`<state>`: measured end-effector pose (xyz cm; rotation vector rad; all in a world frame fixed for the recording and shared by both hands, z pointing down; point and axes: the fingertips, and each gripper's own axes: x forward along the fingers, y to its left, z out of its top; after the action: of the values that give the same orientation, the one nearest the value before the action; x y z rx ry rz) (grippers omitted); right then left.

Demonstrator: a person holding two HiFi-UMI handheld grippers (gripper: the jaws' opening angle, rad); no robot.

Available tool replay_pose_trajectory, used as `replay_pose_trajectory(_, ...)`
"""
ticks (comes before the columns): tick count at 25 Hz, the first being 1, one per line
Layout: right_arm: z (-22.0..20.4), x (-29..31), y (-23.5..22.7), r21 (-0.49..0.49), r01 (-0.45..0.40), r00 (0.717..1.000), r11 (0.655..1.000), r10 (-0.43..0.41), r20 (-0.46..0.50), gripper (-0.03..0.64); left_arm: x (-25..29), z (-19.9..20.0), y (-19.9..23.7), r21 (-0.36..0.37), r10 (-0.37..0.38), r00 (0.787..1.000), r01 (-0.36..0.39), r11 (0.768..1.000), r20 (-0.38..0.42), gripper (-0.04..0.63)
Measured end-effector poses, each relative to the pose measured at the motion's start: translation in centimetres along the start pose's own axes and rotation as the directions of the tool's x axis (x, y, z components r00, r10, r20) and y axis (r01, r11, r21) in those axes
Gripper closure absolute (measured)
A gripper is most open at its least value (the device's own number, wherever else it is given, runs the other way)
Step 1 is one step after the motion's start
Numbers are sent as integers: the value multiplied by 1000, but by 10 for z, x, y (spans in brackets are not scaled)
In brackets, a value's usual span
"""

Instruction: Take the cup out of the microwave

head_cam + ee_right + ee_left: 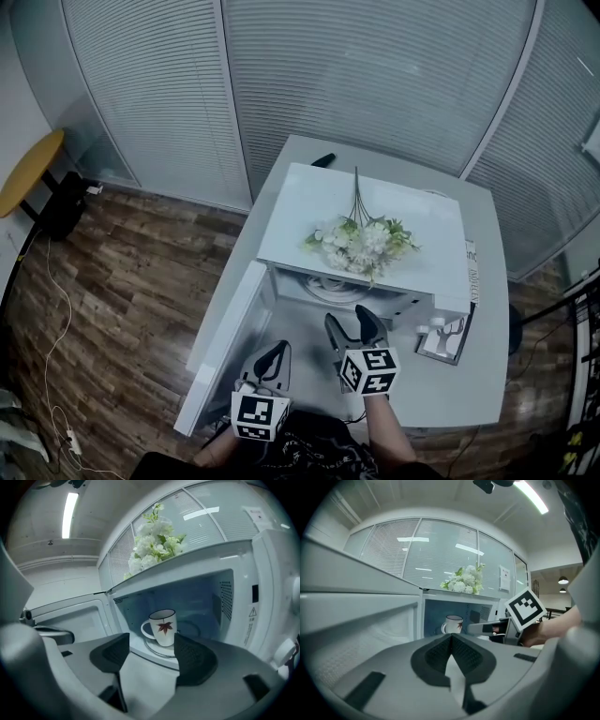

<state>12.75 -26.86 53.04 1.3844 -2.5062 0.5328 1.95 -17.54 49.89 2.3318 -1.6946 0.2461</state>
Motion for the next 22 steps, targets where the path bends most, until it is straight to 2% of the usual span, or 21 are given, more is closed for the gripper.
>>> replay_pose_trajectory(7,9,24,-22,-15,89,996,996,-89,11,277,0,-5,-2,-1,-11,1000,11,1000,-19,589)
replay_pose_trajectory(22,8,75,-34,-64,101,993,993,-104,-58,239,0,-12,3,1,6,999,-6,1000,-49,589)
